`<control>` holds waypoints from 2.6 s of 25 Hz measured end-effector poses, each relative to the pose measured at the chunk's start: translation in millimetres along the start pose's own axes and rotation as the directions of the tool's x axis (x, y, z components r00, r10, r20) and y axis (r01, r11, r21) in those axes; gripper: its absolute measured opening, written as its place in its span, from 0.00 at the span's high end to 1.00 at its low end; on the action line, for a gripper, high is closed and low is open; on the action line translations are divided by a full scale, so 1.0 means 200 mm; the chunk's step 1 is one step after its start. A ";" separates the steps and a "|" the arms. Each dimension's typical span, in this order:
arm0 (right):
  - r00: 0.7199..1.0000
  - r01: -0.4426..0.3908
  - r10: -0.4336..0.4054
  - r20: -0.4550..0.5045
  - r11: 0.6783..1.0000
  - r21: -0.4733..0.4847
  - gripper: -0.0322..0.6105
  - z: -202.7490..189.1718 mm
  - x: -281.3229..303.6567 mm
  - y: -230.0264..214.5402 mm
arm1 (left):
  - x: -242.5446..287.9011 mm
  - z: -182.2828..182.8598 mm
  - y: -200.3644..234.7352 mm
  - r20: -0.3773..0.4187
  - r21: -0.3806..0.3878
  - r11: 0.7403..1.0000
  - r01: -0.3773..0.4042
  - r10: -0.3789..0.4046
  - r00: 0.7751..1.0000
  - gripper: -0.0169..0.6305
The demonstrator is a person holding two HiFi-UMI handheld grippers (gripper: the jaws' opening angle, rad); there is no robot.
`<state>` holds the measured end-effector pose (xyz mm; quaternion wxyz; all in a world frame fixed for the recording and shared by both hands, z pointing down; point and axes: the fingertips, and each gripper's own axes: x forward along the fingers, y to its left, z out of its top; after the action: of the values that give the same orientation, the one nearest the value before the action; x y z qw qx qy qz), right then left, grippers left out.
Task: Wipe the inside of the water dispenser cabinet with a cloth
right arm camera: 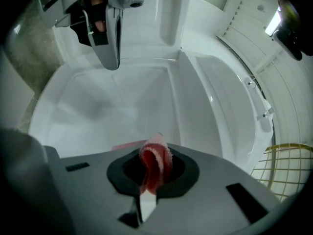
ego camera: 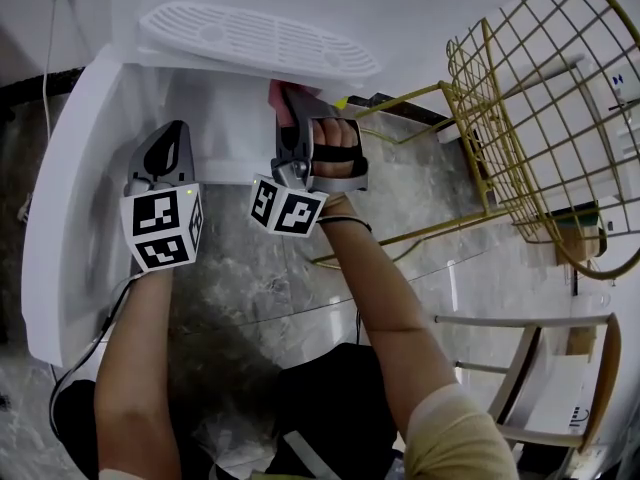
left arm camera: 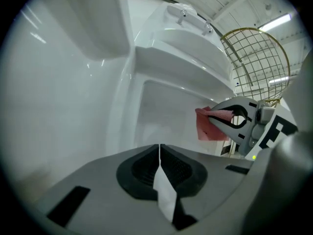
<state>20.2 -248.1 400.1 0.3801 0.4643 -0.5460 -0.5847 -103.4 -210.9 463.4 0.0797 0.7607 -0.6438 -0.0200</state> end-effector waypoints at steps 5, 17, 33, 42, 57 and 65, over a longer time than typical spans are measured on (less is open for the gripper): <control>0.997 -0.018 0.019 -0.072 1.000 0.020 0.91 -0.06 0.03 0.00 | -0.01 0.02 0.03 0.007 -0.009 1.000 -0.008 0.008 1.000 0.95; 0.967 -0.182 0.191 -0.169 0.981 0.065 0.91 -0.11 0.07 0.21 | -0.01 -0.02 0.05 -0.018 -0.031 0.999 -0.017 0.016 1.000 0.95; 0.903 -0.376 0.382 -0.195 0.924 0.068 0.91 -0.10 0.02 0.61 | -0.02 -0.09 0.08 -0.051 -0.027 1.000 -0.013 0.012 0.999 0.95; 0.847 -0.464 0.484 -0.221 0.875 0.136 0.91 -0.13 -0.01 0.81 | -0.02 -0.14 0.08 -0.083 -0.020 1.000 -0.011 0.010 0.997 0.95; 0.711 -0.568 0.677 -0.192 0.713 0.412 0.91 -0.08 -0.03 1.08 | -0.04 -0.19 0.10 -0.124 -0.011 1.000 -0.016 0.014 0.992 0.95; 0.676 -0.502 0.716 -0.174 0.621 0.602 0.91 -0.05 0.02 1.11 | -0.05 -0.22 0.11 -0.139 -0.012 1.000 -0.022 0.020 0.990 0.95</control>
<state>13.9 -280.3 620.5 0.5254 0.4362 -0.7163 -0.1432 -120.3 -200.5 508.6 0.1294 0.7531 -0.6444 0.0294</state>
